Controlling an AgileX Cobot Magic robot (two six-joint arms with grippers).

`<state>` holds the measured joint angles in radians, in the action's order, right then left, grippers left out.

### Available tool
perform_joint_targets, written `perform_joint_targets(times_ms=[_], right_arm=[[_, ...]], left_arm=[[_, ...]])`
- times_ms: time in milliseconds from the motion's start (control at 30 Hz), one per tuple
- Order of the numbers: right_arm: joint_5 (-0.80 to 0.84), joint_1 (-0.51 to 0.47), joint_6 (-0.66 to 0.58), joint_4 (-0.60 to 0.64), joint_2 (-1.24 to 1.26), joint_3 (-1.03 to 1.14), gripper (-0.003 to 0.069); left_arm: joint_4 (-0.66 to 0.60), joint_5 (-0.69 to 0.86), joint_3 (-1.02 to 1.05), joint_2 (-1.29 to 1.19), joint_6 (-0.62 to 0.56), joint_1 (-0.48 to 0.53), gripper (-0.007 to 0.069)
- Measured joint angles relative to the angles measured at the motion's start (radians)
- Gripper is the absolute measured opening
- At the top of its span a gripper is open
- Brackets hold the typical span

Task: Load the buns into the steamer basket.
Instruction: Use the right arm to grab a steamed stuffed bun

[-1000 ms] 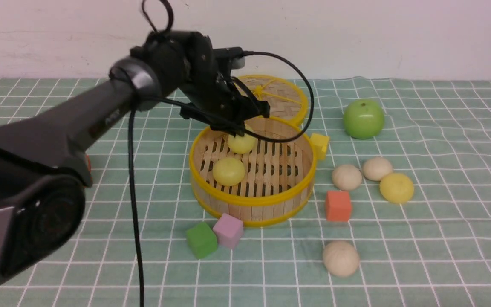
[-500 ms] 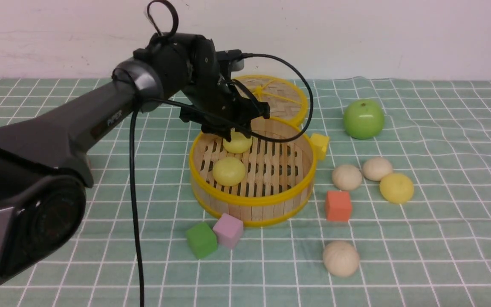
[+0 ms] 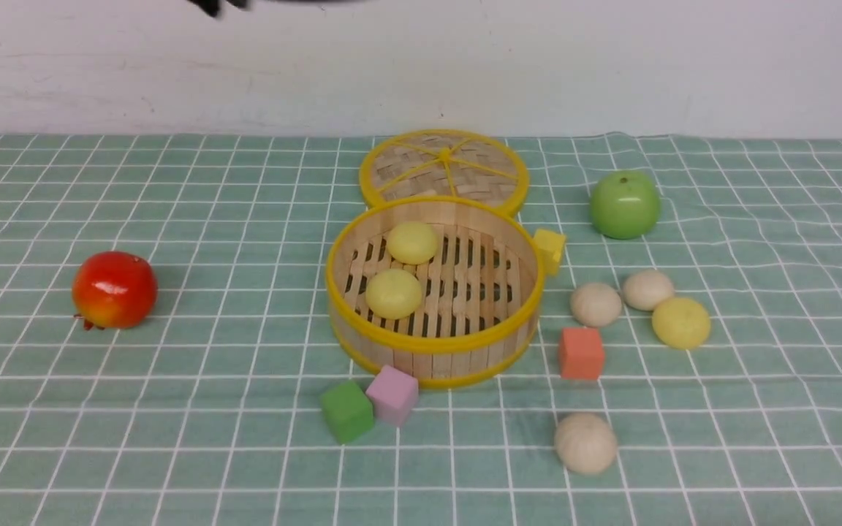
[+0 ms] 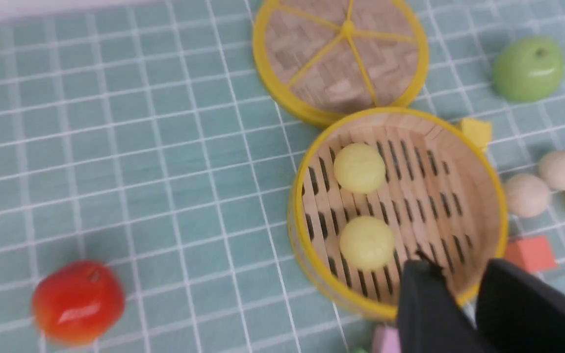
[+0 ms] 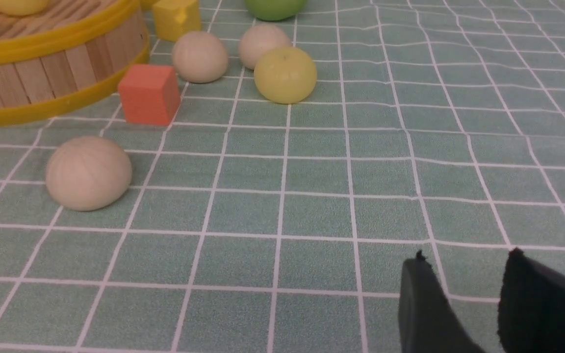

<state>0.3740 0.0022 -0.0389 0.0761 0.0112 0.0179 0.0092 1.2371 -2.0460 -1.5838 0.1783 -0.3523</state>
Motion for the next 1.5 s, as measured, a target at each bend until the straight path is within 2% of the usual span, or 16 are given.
perform_joint_targets(times_ms=[100,167,233,333,533,767,1033,1333,1367,1500], right_arm=[[0.000,0.000,0.000,0.000,0.000,0.000,0.0240],[0.000,0.000,0.000,0.000,0.000,0.000,0.0240],[0.000,0.000,0.000,0.000,0.000,0.000,0.0240],[0.000,0.000,0.000,0.000,0.000,0.000,0.0240],[0.000,0.000,0.000,0.000,0.000,0.000,0.0240],[0.000,0.000,0.000,0.000,0.000,0.000,0.0240],[0.000,0.000,0.000,0.000,0.000,0.000,0.0240],[0.000,0.000,0.000,0.000,0.000,0.000,0.0240],[0.000,0.000,0.000,0.000,0.000,0.000,0.0240],[0.000,0.000,0.000,0.000,0.000,0.000,0.0240]], left_arm=[[0.014,0.000,0.258,0.214,0.070,0.000,0.0039],[0.032,-0.001,0.374,0.316,0.095,0.000,0.0015],[0.063,-0.028,0.584,0.456,0.139,0.000,-0.0013],[0.094,-0.143,0.823,0.614,0.212,0.000,-0.0013],[0.092,-0.308,1.117,0.747,0.299,0.000,-0.0013],[0.048,-0.266,1.159,0.750,0.502,0.000,-0.0013],[0.092,-0.303,1.159,0.750,0.534,0.000,-0.0013],[0.178,-0.517,1.208,0.783,0.533,0.000,-0.0013],[0.242,-0.605,1.241,0.818,0.516,0.000,-0.0013],[0.412,-0.782,1.355,0.925,0.503,0.007,-0.0013]])
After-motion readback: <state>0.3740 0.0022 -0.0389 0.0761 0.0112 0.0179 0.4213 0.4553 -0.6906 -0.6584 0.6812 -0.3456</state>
